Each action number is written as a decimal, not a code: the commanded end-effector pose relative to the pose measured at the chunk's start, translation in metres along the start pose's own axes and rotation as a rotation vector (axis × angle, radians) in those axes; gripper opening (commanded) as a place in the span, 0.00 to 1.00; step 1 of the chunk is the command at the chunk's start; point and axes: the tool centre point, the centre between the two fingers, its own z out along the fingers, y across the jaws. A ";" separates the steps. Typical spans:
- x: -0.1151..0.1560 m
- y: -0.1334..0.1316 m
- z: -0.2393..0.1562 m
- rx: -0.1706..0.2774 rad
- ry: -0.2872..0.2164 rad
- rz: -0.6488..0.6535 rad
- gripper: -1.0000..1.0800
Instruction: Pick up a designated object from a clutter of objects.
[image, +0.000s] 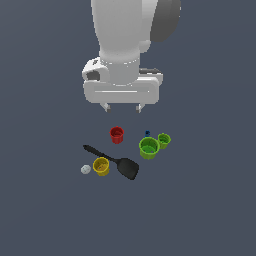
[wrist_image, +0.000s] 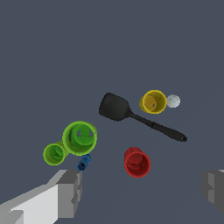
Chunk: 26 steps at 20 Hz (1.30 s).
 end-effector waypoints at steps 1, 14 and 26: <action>0.000 0.000 0.000 0.000 0.000 0.000 0.96; -0.009 -0.002 -0.002 -0.010 -0.020 -0.051 0.96; 0.007 0.008 0.021 -0.009 -0.019 -0.114 0.96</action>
